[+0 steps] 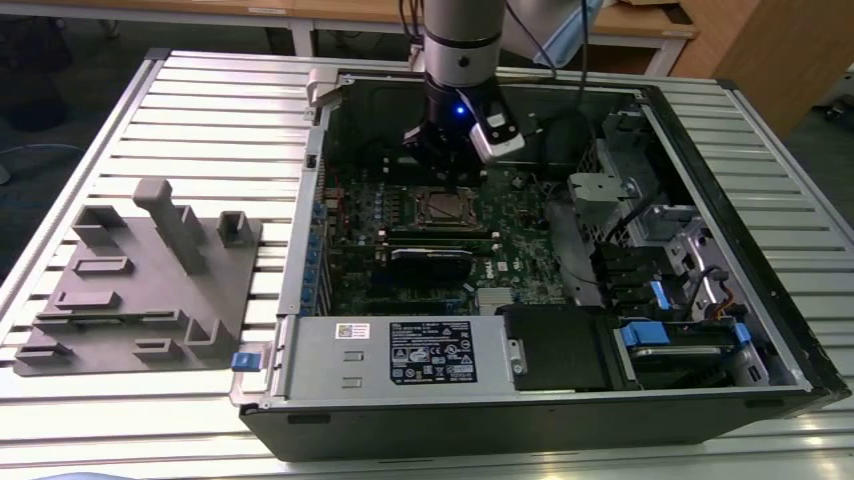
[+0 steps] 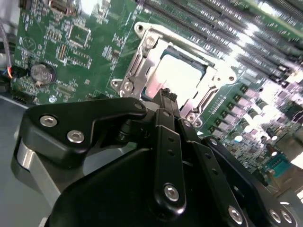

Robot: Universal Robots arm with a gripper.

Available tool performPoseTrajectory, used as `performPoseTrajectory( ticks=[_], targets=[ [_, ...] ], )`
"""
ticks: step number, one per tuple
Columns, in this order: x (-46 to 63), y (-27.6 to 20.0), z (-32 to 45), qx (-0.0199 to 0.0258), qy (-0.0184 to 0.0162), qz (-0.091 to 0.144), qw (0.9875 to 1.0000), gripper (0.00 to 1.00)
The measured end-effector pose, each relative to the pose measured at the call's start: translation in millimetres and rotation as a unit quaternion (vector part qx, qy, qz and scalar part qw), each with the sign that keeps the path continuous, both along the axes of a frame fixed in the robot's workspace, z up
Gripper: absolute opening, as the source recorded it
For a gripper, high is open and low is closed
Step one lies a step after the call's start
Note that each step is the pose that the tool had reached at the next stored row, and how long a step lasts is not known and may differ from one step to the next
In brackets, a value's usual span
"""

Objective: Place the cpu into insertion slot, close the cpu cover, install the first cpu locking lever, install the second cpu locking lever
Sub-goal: 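Install the first cpu locking lever, then install the second cpu locking lever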

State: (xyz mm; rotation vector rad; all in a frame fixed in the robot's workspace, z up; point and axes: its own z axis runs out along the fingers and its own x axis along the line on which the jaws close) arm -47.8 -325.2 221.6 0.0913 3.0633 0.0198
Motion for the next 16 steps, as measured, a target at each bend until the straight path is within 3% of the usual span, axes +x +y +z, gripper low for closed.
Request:
performPoseTrajectory(
  ticks=[5,16],
  targets=[
    [0.0,-8.3,0.0,0.0025,0.0000,0.000,1.0000,0.11],
    [0.0,-8.8,1.4,0.0040,0.0000,0.000,1.0000,0.11]
  ],
)
